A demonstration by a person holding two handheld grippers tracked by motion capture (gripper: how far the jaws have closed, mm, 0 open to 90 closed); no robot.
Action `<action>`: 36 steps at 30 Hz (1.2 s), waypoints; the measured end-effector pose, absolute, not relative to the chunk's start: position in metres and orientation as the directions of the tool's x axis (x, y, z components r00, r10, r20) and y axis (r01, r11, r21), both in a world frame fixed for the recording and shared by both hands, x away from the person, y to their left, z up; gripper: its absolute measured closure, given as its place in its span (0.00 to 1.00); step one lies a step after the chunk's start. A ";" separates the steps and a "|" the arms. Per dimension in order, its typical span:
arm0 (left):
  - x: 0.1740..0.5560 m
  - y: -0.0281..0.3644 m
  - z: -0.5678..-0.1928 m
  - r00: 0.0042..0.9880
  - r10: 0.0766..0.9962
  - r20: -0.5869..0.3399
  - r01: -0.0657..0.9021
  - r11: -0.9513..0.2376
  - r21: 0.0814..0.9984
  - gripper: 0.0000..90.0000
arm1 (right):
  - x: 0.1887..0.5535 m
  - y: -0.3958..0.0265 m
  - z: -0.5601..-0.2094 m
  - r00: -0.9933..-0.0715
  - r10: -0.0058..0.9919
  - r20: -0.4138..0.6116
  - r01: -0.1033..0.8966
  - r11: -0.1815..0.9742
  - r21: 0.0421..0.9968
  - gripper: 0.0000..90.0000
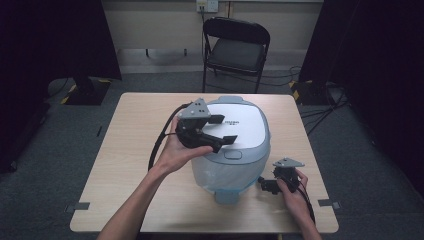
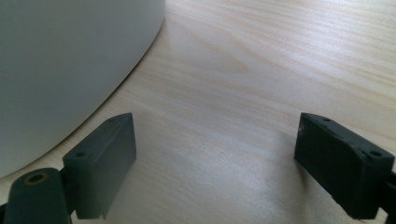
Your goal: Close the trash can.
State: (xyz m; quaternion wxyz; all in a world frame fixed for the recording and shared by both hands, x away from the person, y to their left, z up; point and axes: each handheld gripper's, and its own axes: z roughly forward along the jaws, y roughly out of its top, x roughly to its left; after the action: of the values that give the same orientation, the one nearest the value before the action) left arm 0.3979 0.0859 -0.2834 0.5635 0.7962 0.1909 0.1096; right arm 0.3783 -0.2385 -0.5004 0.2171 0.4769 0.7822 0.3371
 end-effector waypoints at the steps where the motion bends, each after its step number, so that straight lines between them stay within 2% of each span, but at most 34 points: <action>1: 0.400 0.093 -0.284 0.895 0.443 -0.048 0.191 -0.284 0.940 0.27 | 0.378 -0.239 -0.500 -0.451 0.892 -0.018 0.599 0.318 0.734 0.13; 6: 0.405 0.130 -0.290 0.849 0.520 -0.096 0.238 -0.214 0.948 0.22 | 0.378 -0.239 -0.500 -0.451 0.892 -0.018 0.600 0.318 0.734 0.13; 13: 0.412 0.178 -0.305 0.780 0.611 -0.135 0.278 -0.145 0.950 0.21 | 0.378 -0.239 -0.500 -0.451 0.892 -0.018 0.600 0.318 0.734 0.13; 23: 0.412 0.224 -0.351 0.672 0.724 -0.153 0.364 -0.143 0.921 0.19 | 0.378 -0.239 -0.500 -0.451 0.892 -0.018 0.600 0.318 0.734 0.13; 27: 0.411 0.242 -0.369 0.624 0.770 -0.133 0.401 -0.170 0.900 0.21 | 0.378 -0.238 -0.500 -0.450 0.893 -0.019 0.600 0.318 0.734 0.13; 32: 0.405 0.265 -0.399 0.565 0.809 -0.162 0.474 -0.158 0.866 0.21 | 0.378 -0.238 -0.500 -0.450 0.893 -0.019 0.600 0.317 0.735 0.13; 36: 0.400 0.280 -0.427 0.534 0.832 -0.152 0.530 -0.190 0.826 0.24 | 0.378 -0.238 -0.500 -0.449 0.893 -0.014 0.603 0.315 0.733 0.13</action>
State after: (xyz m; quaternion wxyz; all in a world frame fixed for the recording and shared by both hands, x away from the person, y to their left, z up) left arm 0.4005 0.2796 -0.4270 0.4478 0.7526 0.4524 0.1684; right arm 0.3780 -0.2382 -0.5004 0.2153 0.4785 0.7817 0.3371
